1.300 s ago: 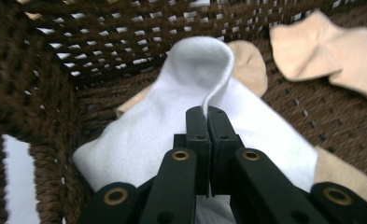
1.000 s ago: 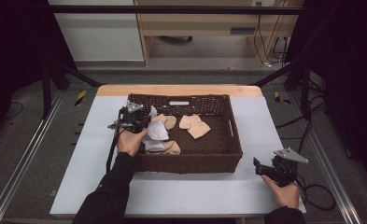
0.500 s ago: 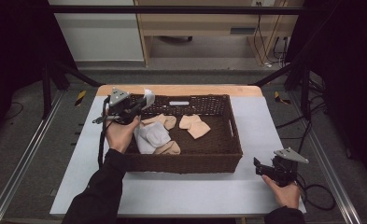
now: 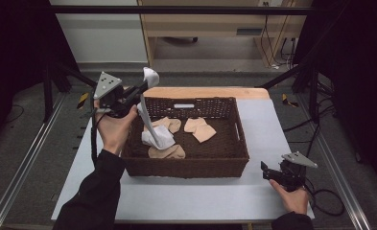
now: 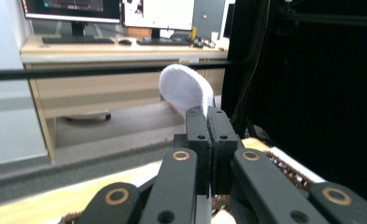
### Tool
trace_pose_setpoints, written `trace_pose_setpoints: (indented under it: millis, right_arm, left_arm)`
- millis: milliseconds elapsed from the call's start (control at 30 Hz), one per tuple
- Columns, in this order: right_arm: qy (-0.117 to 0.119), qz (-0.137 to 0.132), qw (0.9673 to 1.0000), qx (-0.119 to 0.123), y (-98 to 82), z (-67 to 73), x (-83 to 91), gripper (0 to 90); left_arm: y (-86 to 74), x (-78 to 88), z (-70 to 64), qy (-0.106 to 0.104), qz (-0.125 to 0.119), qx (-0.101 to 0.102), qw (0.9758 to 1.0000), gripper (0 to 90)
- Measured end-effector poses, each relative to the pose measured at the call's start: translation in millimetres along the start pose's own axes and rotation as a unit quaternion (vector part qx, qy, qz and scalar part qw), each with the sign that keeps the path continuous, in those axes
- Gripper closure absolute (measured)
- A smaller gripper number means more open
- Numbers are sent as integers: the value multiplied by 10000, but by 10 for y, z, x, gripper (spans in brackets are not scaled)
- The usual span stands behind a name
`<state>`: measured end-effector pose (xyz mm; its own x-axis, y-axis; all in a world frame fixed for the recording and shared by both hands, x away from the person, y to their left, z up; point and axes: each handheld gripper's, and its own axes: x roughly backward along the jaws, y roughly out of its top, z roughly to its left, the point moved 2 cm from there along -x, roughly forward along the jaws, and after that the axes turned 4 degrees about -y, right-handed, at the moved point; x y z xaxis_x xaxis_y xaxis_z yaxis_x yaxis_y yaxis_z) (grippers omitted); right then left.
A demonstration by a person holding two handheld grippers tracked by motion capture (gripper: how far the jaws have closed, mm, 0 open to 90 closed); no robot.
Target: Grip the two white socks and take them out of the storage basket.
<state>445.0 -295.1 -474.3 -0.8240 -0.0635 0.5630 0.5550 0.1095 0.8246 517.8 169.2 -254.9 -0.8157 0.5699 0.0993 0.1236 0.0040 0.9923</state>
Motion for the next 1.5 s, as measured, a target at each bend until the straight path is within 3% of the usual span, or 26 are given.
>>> trace_pose_setpoints:
  millis: [200, 433, 767, 1167, 1367, 1500]
  right_arm:
    - [6, -9, 10000, 3, 0, -1, 0, 98]
    - [1, -9, 10000, -1, 0, 0, 4, 98]
    - [-9, -15, 10000, -2, 0, -1, 6, 98]
    - [-17, 16, 10000, 13, -5, 3, 9, 98]
    - [-41, 32, 10000, 60, -9, 7, 2, 100]
    - [-41, 34, 10000, 60, -10, 7, 3, 100]
  left_arm:
    - [220, 150, -25, 2, -239, -99, 9997, 884]
    - [425, 361, 36, 26, -521, -102, 9986, 884]
    - [482, 721, 251, 209, -655, -167, 9975, 884]
    - [206, 1162, 677, 535, -643, 26, 9965, 884]
    - [-105, 1269, 893, 707, -423, 153, 9965, 884]
    - [-405, 1298, 992, 752, -195, 306, 9965, 884]
